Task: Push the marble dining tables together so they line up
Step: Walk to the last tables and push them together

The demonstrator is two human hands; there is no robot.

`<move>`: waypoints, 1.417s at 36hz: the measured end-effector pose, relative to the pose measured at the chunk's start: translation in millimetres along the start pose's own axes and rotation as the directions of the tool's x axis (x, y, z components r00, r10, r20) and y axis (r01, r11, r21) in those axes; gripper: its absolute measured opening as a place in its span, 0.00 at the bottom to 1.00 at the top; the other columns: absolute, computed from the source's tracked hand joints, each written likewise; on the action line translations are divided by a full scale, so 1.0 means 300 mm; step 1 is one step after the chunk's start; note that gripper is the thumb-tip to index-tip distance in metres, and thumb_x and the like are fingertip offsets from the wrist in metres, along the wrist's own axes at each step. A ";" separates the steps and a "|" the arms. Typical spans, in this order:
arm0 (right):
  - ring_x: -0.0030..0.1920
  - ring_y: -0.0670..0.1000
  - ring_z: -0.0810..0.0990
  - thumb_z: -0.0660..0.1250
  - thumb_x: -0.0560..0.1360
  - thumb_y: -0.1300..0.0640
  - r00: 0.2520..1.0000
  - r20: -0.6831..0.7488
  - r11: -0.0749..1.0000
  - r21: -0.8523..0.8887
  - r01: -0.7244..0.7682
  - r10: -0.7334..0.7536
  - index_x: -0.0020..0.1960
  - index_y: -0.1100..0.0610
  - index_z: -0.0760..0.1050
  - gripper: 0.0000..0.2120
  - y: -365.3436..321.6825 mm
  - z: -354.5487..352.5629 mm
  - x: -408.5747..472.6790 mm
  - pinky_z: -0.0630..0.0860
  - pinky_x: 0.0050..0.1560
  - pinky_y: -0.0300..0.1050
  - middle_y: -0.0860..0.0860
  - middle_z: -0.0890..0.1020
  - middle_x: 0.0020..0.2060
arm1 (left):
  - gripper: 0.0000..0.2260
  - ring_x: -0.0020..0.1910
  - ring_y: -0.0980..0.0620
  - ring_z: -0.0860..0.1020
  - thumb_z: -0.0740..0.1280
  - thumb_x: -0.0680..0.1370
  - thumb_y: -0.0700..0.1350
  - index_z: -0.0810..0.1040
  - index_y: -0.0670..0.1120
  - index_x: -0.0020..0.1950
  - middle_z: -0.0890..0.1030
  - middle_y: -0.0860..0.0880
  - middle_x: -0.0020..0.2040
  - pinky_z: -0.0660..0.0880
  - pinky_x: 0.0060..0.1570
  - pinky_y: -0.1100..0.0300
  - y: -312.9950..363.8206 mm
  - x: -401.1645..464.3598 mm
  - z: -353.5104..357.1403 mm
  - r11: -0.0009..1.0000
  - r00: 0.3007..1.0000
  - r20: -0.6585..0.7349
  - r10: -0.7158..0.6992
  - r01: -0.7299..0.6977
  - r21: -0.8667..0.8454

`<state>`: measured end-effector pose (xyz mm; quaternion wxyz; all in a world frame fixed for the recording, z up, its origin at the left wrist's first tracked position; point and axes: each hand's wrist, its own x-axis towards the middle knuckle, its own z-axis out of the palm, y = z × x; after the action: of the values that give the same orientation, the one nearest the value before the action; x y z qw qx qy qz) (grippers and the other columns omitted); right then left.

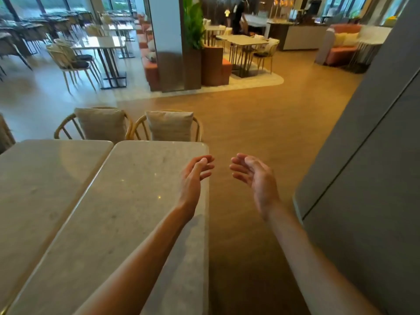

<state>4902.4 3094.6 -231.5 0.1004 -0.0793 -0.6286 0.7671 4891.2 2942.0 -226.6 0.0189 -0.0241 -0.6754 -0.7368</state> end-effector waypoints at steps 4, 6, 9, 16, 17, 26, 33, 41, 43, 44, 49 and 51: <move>0.57 0.56 0.84 0.59 0.83 0.53 0.999 0.049 1.000 -0.026 -0.010 0.011 0.57 0.55 0.80 0.12 -0.056 -0.086 0.073 0.80 0.60 0.53 0.56 0.85 0.54 | 0.14 0.60 0.45 0.80 0.57 0.85 0.44 0.78 0.40 0.63 0.81 0.43 0.60 0.76 0.63 0.50 0.041 0.015 0.112 1.000 0.999 -0.032 0.005 -0.005 0.006; 0.57 0.55 0.84 0.60 0.81 0.51 0.998 0.065 1.000 -0.020 0.002 -0.001 0.58 0.55 0.80 0.13 -0.082 -0.112 0.114 0.80 0.59 0.52 0.56 0.85 0.54 | 0.14 0.60 0.47 0.80 0.57 0.85 0.44 0.78 0.41 0.63 0.81 0.44 0.60 0.77 0.63 0.51 0.055 0.038 0.144 0.999 0.998 -0.054 0.032 -0.031 0.013; 0.56 0.55 0.85 0.59 0.82 0.52 0.998 0.069 1.000 -0.006 0.011 -0.011 0.58 0.55 0.80 0.13 -0.111 -0.133 0.170 0.80 0.59 0.51 0.55 0.85 0.54 | 0.14 0.58 0.49 0.81 0.58 0.85 0.45 0.78 0.41 0.63 0.82 0.45 0.58 0.78 0.60 0.56 0.072 0.076 0.171 0.998 0.994 -0.088 0.057 -0.059 -0.012; 0.55 0.53 0.85 0.59 0.83 0.54 0.991 0.121 0.998 -0.023 0.054 -0.050 0.57 0.54 0.80 0.12 -0.191 -0.166 0.346 0.81 0.55 0.48 0.55 0.86 0.54 | 0.13 0.57 0.51 0.81 0.58 0.85 0.44 0.79 0.42 0.62 0.82 0.45 0.58 0.79 0.57 0.58 0.124 0.243 0.280 0.986 0.977 -0.149 0.152 -0.159 -0.040; 0.55 0.53 0.85 0.59 0.83 0.54 0.990 0.125 0.997 -0.032 0.064 -0.060 0.57 0.54 0.80 0.12 -0.198 -0.173 0.373 0.81 0.56 0.48 0.54 0.86 0.53 | 0.13 0.58 0.50 0.81 0.58 0.85 0.44 0.79 0.41 0.63 0.82 0.44 0.58 0.79 0.58 0.57 0.128 0.269 0.298 0.984 0.975 -0.154 0.162 -0.171 -0.043; 0.56 0.52 0.84 0.58 0.84 0.54 0.977 0.156 0.984 -0.078 0.157 -0.144 0.57 0.53 0.80 0.12 -0.280 -0.209 0.700 0.80 0.61 0.52 0.53 0.85 0.54 | 0.13 0.60 0.51 0.80 0.59 0.84 0.46 0.79 0.44 0.62 0.82 0.46 0.60 0.77 0.63 0.54 0.135 0.590 0.453 0.951 0.944 -0.154 0.293 -0.304 -0.053; 0.56 0.51 0.84 0.58 0.84 0.56 0.955 0.159 0.954 -0.128 0.271 -0.250 0.59 0.54 0.79 0.11 -0.383 -0.222 1.108 0.81 0.60 0.50 0.54 0.85 0.55 | 0.14 0.60 0.53 0.81 0.60 0.80 0.54 0.80 0.52 0.59 0.83 0.51 0.59 0.77 0.63 0.50 0.156 1.008 0.581 0.920 0.917 -0.134 0.375 -0.386 -0.070; 0.56 0.51 0.84 0.58 0.84 0.58 0.936 0.119 0.930 -0.124 0.345 -0.332 0.60 0.56 0.79 0.12 -0.470 -0.331 1.573 0.80 0.60 0.51 0.54 0.84 0.56 | 0.13 0.60 0.50 0.81 0.61 0.81 0.53 0.82 0.52 0.58 0.84 0.51 0.59 0.75 0.65 0.42 0.150 1.460 0.721 0.920 0.921 -0.072 0.384 -0.388 -0.060; 0.56 0.51 0.84 0.58 0.84 0.57 0.933 0.119 0.926 -0.131 0.353 -0.339 0.60 0.56 0.79 0.12 -0.468 -0.353 1.695 0.80 0.61 0.51 0.54 0.84 0.56 | 0.12 0.60 0.50 0.81 0.61 0.81 0.52 0.82 0.53 0.58 0.84 0.51 0.58 0.75 0.65 0.41 0.137 1.571 0.761 0.918 0.918 -0.064 0.391 -0.394 -0.045; 0.56 0.50 0.84 0.58 0.84 0.57 0.931 0.121 0.924 -0.131 0.358 -0.344 0.60 0.56 0.79 0.12 -0.465 -0.363 1.759 0.80 0.61 0.51 0.53 0.84 0.56 | 0.12 0.60 0.50 0.81 0.61 0.81 0.52 0.82 0.53 0.57 0.84 0.51 0.58 0.75 0.65 0.41 0.127 1.630 0.782 0.919 0.919 -0.059 0.390 -0.393 -0.040; 0.56 0.49 0.84 0.60 0.79 0.48 0.918 0.156 0.916 -0.118 0.383 -0.364 0.60 0.53 0.79 0.15 -0.422 -0.413 2.067 0.81 0.59 0.47 0.51 0.85 0.56 | 0.11 0.59 0.52 0.82 0.60 0.82 0.51 0.82 0.55 0.57 0.84 0.53 0.58 0.76 0.64 0.43 0.052 1.907 0.896 0.919 0.917 -0.061 0.395 -0.395 0.013; 0.56 0.48 0.84 0.60 0.78 0.47 0.908 0.179 0.911 -0.106 0.400 -0.378 0.60 0.52 0.79 0.15 -0.410 -0.437 2.200 0.81 0.59 0.47 0.50 0.85 0.55 | 0.11 0.59 0.51 0.81 0.60 0.82 0.50 0.82 0.54 0.58 0.84 0.53 0.58 0.76 0.63 0.44 0.029 2.023 0.946 0.904 0.901 -0.070 0.428 -0.427 0.028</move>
<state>4303.2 3409.7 -133.7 0.1966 0.1004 -0.6899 0.6894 4288.7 3226.8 -156.2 0.2054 -0.1442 -0.6568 -0.7111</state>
